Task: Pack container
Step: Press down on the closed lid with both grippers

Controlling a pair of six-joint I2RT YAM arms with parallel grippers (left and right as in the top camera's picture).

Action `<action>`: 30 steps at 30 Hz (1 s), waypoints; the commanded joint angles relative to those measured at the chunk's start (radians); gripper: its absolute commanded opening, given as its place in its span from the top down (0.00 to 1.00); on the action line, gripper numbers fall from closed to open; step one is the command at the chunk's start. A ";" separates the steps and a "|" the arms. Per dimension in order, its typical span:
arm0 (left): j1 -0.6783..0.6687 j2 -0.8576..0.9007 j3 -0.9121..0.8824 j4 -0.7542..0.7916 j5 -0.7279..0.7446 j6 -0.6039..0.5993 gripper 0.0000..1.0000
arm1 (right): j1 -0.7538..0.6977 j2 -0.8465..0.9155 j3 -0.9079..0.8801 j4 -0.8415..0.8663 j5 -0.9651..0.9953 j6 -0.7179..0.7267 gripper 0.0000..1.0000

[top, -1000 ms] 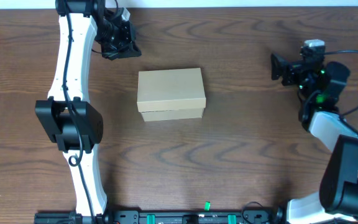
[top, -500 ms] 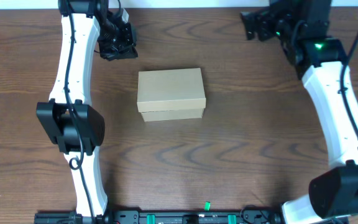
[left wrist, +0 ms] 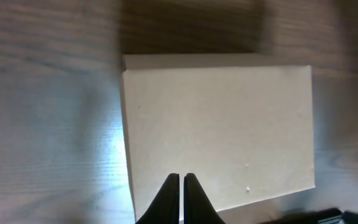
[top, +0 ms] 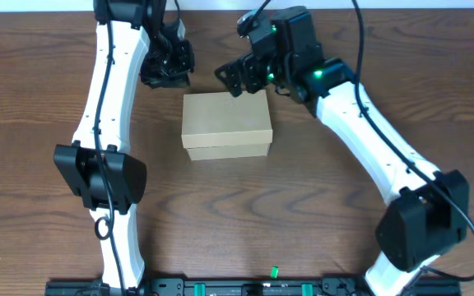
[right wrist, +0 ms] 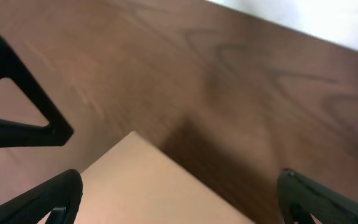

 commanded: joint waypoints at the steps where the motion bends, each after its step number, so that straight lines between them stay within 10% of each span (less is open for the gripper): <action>1: 0.005 -0.016 0.020 -0.014 -0.023 -0.007 0.94 | 0.010 -0.002 0.006 -0.013 -0.051 0.034 0.01; 4: 0.005 -0.016 0.020 -0.015 -0.023 -0.007 0.94 | 0.010 -0.002 0.006 -0.047 -0.050 0.022 0.01; 6: 0.005 -0.016 0.020 -0.018 -0.023 -0.007 0.94 | 0.010 -0.002 0.006 -0.075 -0.048 0.001 0.83; 8: 0.002 -0.016 0.020 -0.020 -0.022 -0.007 0.94 | 0.011 -0.002 0.006 -0.097 -0.047 0.000 0.99; 30: -0.072 -0.012 -0.320 0.024 -0.074 -0.008 0.94 | 0.082 0.043 -0.014 -0.349 -0.035 0.010 0.99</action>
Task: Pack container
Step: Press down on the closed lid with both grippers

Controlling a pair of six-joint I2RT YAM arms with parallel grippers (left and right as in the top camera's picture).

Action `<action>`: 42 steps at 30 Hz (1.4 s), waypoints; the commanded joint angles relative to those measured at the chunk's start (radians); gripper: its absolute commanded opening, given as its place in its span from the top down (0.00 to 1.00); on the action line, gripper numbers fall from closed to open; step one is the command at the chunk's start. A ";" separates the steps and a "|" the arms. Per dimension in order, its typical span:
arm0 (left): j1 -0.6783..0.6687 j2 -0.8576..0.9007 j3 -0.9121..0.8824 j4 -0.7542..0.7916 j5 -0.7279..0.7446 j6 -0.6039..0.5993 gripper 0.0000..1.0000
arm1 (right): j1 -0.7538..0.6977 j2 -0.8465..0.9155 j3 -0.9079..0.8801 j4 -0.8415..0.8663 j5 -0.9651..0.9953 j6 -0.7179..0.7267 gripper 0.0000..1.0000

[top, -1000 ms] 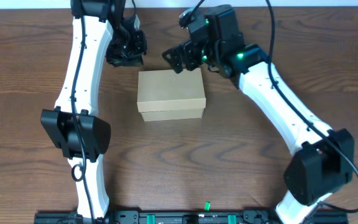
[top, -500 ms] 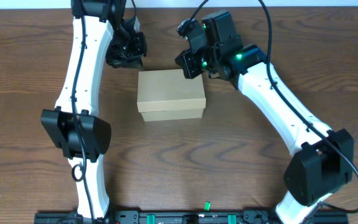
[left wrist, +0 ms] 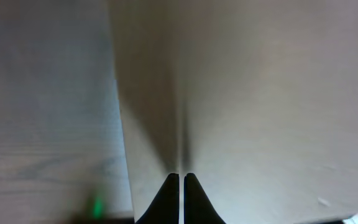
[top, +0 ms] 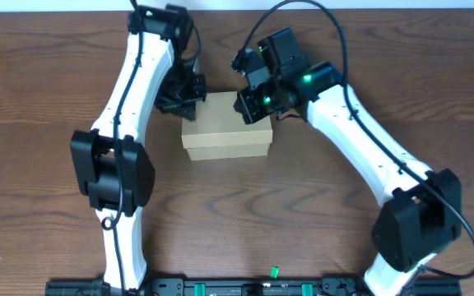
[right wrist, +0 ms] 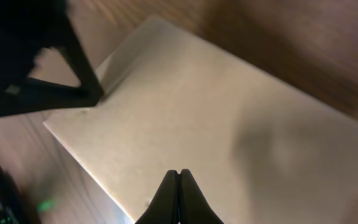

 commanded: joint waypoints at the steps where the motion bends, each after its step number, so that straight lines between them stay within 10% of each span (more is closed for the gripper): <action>1: 0.001 -0.011 -0.045 0.013 -0.006 -0.008 0.94 | 0.032 0.029 -0.018 -0.008 0.001 0.003 0.99; 32: 0.000 -0.021 -0.237 0.232 0.004 -0.011 0.94 | 0.050 0.021 -0.222 0.167 0.114 0.087 0.99; 42: 0.042 -0.280 -0.074 0.195 -0.101 0.027 0.94 | -0.018 -0.185 -0.127 0.155 0.110 -0.073 0.99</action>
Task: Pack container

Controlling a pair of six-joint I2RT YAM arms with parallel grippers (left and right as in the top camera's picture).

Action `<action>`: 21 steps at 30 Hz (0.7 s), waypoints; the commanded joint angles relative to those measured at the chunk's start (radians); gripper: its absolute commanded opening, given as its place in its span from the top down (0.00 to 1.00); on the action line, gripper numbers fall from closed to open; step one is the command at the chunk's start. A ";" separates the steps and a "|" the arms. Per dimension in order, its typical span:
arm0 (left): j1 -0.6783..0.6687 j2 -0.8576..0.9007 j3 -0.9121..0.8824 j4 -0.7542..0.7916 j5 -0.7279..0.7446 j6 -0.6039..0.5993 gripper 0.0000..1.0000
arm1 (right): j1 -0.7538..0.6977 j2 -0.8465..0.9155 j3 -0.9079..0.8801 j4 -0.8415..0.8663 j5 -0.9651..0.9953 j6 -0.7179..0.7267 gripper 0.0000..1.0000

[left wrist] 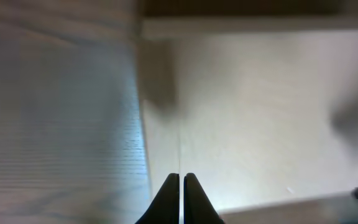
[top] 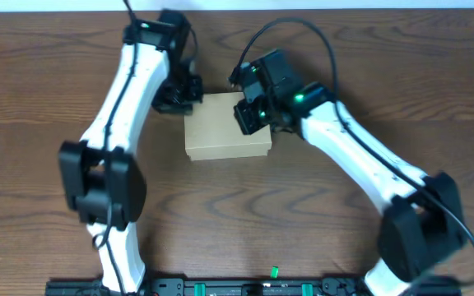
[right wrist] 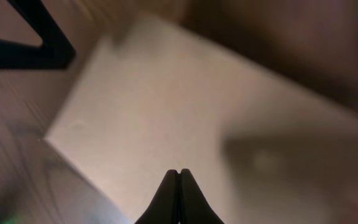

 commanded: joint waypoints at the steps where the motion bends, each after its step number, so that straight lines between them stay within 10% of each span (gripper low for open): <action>1: 0.039 -0.174 0.058 -0.007 -0.063 0.039 0.94 | -0.050 -0.138 0.039 -0.037 -0.003 -0.097 0.99; 9: 0.234 -0.488 0.032 -0.061 -0.082 0.049 0.94 | -0.203 -0.397 0.019 -0.259 -0.054 -0.242 0.98; 21: 0.261 -1.239 -0.629 0.078 -0.114 0.093 0.94 | -0.330 -0.927 -0.432 -0.249 -0.156 -0.265 0.99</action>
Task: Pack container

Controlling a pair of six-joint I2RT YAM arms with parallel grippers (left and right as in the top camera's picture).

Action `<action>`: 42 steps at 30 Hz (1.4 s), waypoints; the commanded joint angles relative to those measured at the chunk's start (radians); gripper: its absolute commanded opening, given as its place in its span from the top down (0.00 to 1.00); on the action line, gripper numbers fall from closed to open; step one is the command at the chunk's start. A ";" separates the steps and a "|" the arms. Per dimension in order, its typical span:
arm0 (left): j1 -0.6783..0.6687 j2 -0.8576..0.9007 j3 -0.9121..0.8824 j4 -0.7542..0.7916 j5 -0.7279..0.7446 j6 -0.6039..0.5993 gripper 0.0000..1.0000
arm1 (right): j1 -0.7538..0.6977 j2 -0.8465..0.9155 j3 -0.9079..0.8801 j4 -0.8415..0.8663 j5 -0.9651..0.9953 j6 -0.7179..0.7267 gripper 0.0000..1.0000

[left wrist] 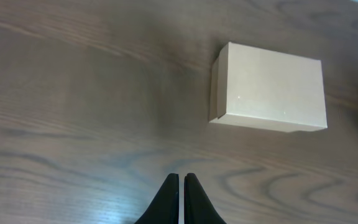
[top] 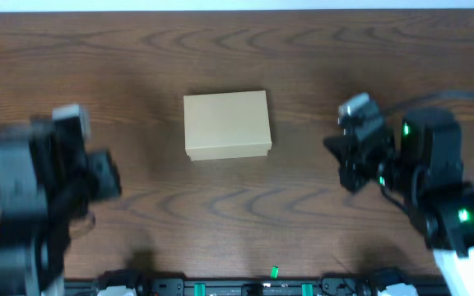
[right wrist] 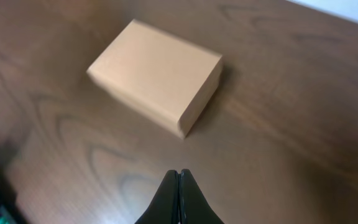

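Note:
A closed tan cardboard box (top: 226, 124) lies flat on the wooden table, its lid down; it also shows as the box (left wrist: 268, 95) in the left wrist view and the box (right wrist: 156, 73) in the right wrist view. My left gripper (left wrist: 181, 177) is shut with nothing in it, high above bare table to the box's left. My right gripper (right wrist: 179, 172) is shut and empty too, raised over the table to the box's right. In the overhead view the left arm (top: 52, 177) and the right arm (top: 401, 156) stand well apart from the box, both blurred.
The brown wooden table (top: 303, 57) lies around the box on all sides. A black rail with green marks (top: 274, 284) runs along the near edge. A white wall strip shows at the far edge (right wrist: 353, 9).
Both shut grippers were down on the box's lid, left at its left edge, right at its right part. Now both arms are far back from it, left and right, and higher.
First the left gripper was shut over the box and the right one open behind it. Then both were shut and pressed close on the lid, and stayed there. Now both arms are withdrawn and the box sits closed alone.

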 commanded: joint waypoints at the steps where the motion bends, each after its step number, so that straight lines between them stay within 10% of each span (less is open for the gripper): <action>1: 0.003 -0.183 -0.114 0.004 -0.045 0.021 0.94 | -0.013 -0.122 -0.103 0.021 -0.042 0.004 0.99; 7: 0.003 -0.499 -0.223 -0.011 -0.116 -0.039 0.85 | -0.013 -0.393 -0.308 0.061 -0.053 0.074 0.98; 10: 0.003 -0.590 -0.240 -0.016 -0.131 -0.063 0.12 | -0.013 -0.536 -0.408 0.064 -0.053 0.113 0.94; 13: 0.003 -0.607 -0.240 -0.027 -0.130 -0.092 0.05 | -0.013 -0.633 -0.467 0.064 -0.052 0.179 0.01; 31: 0.003 -0.606 -0.253 0.061 -0.130 -0.219 0.05 | -0.013 -0.712 -0.489 0.092 0.109 0.200 0.01; 42: 0.003 -0.606 -0.253 -0.177 -0.130 -0.219 0.05 | -0.013 -0.712 -0.489 -0.104 0.109 0.200 0.01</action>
